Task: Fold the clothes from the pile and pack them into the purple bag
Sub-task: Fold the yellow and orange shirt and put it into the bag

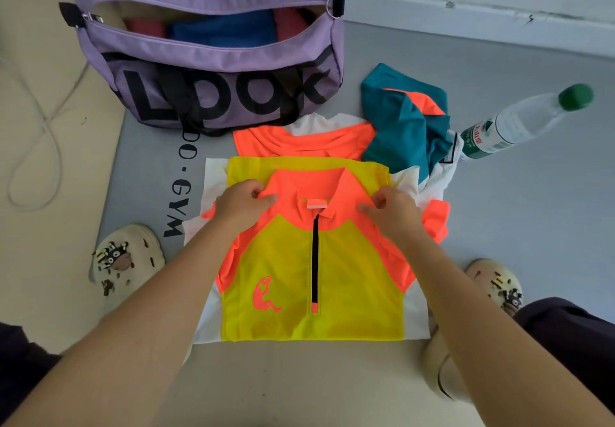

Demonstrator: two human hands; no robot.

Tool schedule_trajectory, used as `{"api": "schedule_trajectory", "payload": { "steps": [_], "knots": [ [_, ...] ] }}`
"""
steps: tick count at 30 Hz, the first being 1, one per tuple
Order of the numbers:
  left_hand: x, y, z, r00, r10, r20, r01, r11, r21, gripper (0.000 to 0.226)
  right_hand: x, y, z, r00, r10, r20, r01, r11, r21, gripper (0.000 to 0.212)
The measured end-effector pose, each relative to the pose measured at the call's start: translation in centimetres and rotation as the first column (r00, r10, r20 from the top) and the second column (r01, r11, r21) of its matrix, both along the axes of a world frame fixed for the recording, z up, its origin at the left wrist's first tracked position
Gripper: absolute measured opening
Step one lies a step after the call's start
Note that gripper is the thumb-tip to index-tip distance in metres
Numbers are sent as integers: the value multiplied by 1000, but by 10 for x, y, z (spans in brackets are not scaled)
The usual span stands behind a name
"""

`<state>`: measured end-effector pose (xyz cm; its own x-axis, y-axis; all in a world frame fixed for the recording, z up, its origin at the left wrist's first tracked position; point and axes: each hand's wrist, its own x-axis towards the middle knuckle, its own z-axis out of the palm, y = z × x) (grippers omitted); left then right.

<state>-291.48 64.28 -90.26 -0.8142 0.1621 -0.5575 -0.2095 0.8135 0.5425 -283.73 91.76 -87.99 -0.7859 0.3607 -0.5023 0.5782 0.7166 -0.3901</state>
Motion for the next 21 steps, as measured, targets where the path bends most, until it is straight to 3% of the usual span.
{"api": "schedule_trajectory", "payload": {
  "steps": [3,7,10,13,16,18,21],
  "knots": [
    [1,0,3,993,96,-63,-85,984,156,19,-1,3,1,999,13,-50,-15,999,-31,24],
    [1,4,10,950,188,-250,-160,979,129,23,-9,4,5,959,-105,-264,66,986,-152,20],
    [18,16,15,880,-5,-475,-58,991,-117,39,1,12,4,978,-67,-197,44,992,-121,30],
    [55,48,20,748,-347,-566,319,935,-152,43,19,32,4,996,54,-69,-59,996,-68,37],
    [87,77,15,704,-615,-355,575,787,-223,55,33,55,7,944,288,163,-303,950,73,30],
    [97,84,9,765,-617,-186,571,783,-247,64,42,72,13,872,357,336,-433,882,186,15],
    [102,88,3,827,-551,-110,523,826,-210,68,57,99,28,817,280,504,-452,854,258,2]
  ]
}}
